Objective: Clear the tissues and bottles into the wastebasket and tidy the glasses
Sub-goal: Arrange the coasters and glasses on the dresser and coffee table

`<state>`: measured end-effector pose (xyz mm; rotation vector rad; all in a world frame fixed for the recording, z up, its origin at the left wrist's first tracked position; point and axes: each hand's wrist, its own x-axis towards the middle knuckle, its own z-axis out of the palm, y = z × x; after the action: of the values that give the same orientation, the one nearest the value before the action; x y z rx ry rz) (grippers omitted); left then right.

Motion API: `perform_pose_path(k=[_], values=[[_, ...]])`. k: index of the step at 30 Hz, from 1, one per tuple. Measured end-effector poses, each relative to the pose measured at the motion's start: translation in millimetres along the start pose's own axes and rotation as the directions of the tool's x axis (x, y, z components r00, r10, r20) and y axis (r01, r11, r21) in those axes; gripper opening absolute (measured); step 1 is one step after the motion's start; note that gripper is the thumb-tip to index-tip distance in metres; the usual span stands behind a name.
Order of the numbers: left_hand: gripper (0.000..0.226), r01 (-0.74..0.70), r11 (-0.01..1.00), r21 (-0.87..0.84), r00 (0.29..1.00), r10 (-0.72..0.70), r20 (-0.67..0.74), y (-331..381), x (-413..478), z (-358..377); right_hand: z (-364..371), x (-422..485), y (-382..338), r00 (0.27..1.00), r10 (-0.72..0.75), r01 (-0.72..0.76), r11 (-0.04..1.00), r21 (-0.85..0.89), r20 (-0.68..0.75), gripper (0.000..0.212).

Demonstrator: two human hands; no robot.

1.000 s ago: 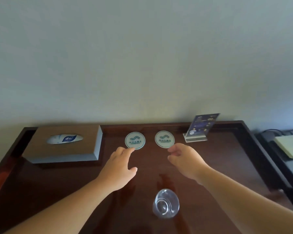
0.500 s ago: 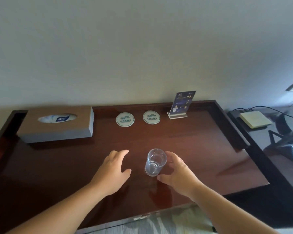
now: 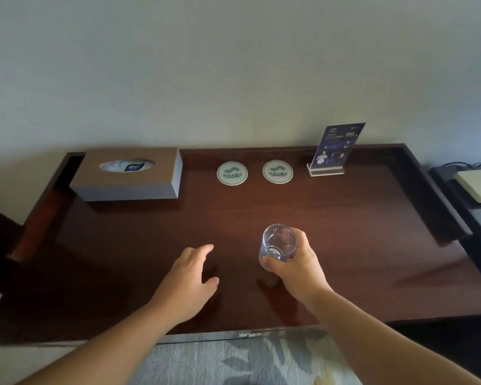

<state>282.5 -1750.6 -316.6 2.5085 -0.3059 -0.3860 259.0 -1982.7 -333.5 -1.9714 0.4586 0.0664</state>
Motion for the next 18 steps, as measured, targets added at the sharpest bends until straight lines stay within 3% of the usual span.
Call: perform_pose_path(k=[18], values=[[0.061, -0.017, 1.0, -0.027, 0.99, 0.013, -0.138, 58, 27, -24, -69, 81, -76, 0.992, -0.125, 0.126, 0.99, -0.059, 0.01, 0.066]])
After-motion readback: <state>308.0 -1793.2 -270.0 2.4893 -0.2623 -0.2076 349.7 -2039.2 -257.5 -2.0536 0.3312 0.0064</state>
